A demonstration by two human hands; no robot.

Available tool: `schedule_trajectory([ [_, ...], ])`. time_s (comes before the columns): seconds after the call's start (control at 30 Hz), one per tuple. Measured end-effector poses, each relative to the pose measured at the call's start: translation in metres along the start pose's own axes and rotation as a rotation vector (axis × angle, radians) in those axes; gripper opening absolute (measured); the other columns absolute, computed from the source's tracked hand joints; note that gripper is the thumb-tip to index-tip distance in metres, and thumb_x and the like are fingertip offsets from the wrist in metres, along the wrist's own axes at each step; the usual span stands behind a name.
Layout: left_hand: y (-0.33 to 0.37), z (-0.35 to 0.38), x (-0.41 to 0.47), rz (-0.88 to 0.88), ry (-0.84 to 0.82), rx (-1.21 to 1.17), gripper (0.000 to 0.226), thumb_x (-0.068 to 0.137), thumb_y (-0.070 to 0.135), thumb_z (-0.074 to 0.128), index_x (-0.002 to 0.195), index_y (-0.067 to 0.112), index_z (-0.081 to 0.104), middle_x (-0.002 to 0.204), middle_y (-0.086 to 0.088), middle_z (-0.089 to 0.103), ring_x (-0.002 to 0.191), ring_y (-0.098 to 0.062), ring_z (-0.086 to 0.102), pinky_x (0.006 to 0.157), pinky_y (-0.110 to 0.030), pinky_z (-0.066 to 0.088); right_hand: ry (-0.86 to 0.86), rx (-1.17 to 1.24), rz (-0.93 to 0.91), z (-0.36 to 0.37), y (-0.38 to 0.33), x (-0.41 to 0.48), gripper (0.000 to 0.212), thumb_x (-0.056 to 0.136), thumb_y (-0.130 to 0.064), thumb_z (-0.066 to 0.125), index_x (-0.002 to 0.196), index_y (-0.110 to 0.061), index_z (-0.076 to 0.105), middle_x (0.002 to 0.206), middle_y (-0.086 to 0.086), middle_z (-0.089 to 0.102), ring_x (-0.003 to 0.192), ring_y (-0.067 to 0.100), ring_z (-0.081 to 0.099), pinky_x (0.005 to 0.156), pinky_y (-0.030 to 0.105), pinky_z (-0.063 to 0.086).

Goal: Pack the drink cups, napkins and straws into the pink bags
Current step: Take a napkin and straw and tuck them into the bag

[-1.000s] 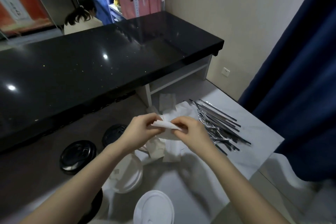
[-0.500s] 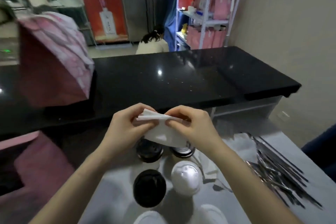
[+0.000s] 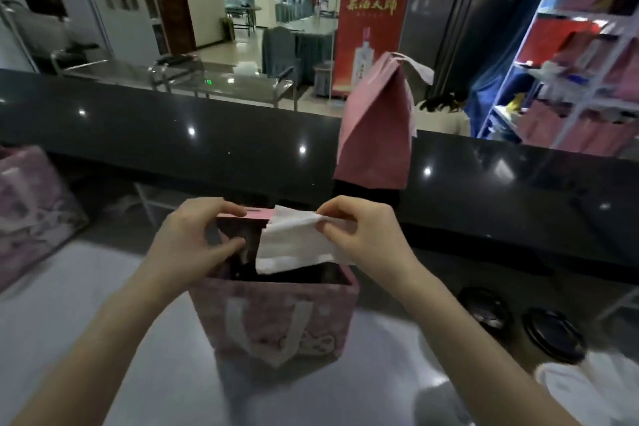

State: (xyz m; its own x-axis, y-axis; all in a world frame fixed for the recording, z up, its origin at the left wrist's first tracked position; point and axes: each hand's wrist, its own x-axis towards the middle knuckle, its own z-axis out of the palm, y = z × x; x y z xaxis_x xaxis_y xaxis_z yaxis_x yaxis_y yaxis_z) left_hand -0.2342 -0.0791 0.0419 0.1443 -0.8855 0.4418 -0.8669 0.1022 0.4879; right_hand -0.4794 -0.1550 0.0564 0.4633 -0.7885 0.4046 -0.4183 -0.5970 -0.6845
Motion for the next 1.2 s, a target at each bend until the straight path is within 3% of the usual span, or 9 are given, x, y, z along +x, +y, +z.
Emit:
schedule_trajectory([
  [0.07,-0.029,-0.006,-0.002,-0.040,-0.209,0.035,0.074,0.068,0.025,0.086,0.132,0.036,0.050,0.130,0.018,0.048,0.138,-0.013,0.035,0.107,-0.027,0.029,-0.041,-0.109,-0.014,0.029,-0.011,0.010,0.010,0.087,-0.020,0.067,0.096,-0.024,0.071,0.090,-0.012,0.069,0.088,0.003,0.063,0.080,0.027,0.053],
  [0.17,-0.056,-0.004,-0.007,-0.090,-0.459,-0.027,0.105,0.066,0.043,0.084,0.149,0.042,0.020,0.149,0.023,0.017,0.144,-0.001,0.002,0.116,-0.034,0.017,-0.155,-0.293,0.036,0.060,-0.016,0.019,0.012,0.088,-0.022,0.063,0.098,-0.024,0.070,0.094,-0.009,0.068,0.090,0.008,0.060,0.080,0.034,0.053],
  [0.33,-0.070,-0.002,-0.011,0.056,-0.547,-0.058,0.117,0.061,0.056,0.080,0.150,0.045,0.005,0.149,0.032,0.002,0.137,0.007,-0.018,0.121,-0.037,0.007,-0.452,-0.354,0.246,0.091,-0.011,0.022,0.017,0.087,-0.025,0.066,0.102,-0.026,0.070,0.100,-0.008,0.070,0.092,0.010,0.063,0.083,0.038,0.056],
  [0.53,-0.072,0.002,-0.009,0.084,-0.550,-0.024,0.117,0.062,0.064,0.075,0.150,0.044,0.001,0.159,0.023,-0.004,0.141,0.001,-0.023,0.122,-0.042,0.002,-0.448,-0.541,0.293,0.098,0.000,0.024,0.052,0.087,-0.035,0.067,0.135,-0.025,0.052,0.132,-0.003,0.057,0.117,0.018,0.055,0.096,0.038,0.049],
  [0.67,-0.065,0.007,-0.006,0.093,-0.457,-0.014,0.103,0.070,0.064,0.071,0.150,0.044,0.010,0.159,0.019,0.009,0.143,0.000,-0.015,0.121,-0.042,0.002,-0.380,-0.503,0.177,0.080,0.003,0.012,0.048,0.088,-0.043,0.064,0.133,-0.028,0.053,0.132,-0.008,0.056,0.122,0.011,0.050,0.101,0.033,0.045],
  [0.8,-0.036,0.018,-0.001,0.127,-0.207,-0.013,0.062,0.082,0.045,0.070,0.138,0.035,0.044,0.142,0.012,0.044,0.145,-0.013,0.018,0.118,-0.042,0.021,-0.262,-0.456,0.037,0.044,0.010,-0.018,0.037,0.091,-0.042,0.059,0.126,-0.030,0.059,0.130,-0.013,0.055,0.121,0.004,0.046,0.101,0.024,0.040],
  [0.93,0.029,0.051,0.006,0.206,-0.069,-0.150,0.020,0.082,0.022,0.073,0.101,0.027,0.069,0.102,0.016,0.061,0.107,-0.011,0.056,0.090,-0.031,0.046,-0.111,-0.451,0.008,-0.018,0.032,-0.063,0.027,0.091,-0.036,0.062,0.115,-0.025,0.066,0.121,-0.012,0.060,0.115,0.004,0.050,0.097,0.024,0.043],
  [1.03,0.101,0.093,0.013,0.276,-0.128,-0.243,0.014,0.083,0.017,0.073,0.086,0.030,0.069,0.083,0.018,0.064,0.082,-0.001,0.062,0.075,-0.022,0.049,-0.031,-0.487,0.097,-0.083,0.063,-0.106,0.022,0.090,-0.033,0.064,0.108,-0.021,0.069,0.112,-0.010,0.064,0.107,0.009,0.055,0.092,0.030,0.046],
  [1.2,0.238,0.191,0.008,0.481,-0.322,-0.322,0.010,0.082,0.018,0.074,0.083,0.028,0.071,0.077,0.016,0.066,0.076,0.000,0.062,0.072,-0.024,0.051,0.083,-0.561,0.428,-0.198,0.128,-0.204,0.015,0.090,-0.033,0.061,0.101,-0.027,0.070,0.100,-0.012,0.066,0.097,0.008,0.058,0.084,0.027,0.048],
])
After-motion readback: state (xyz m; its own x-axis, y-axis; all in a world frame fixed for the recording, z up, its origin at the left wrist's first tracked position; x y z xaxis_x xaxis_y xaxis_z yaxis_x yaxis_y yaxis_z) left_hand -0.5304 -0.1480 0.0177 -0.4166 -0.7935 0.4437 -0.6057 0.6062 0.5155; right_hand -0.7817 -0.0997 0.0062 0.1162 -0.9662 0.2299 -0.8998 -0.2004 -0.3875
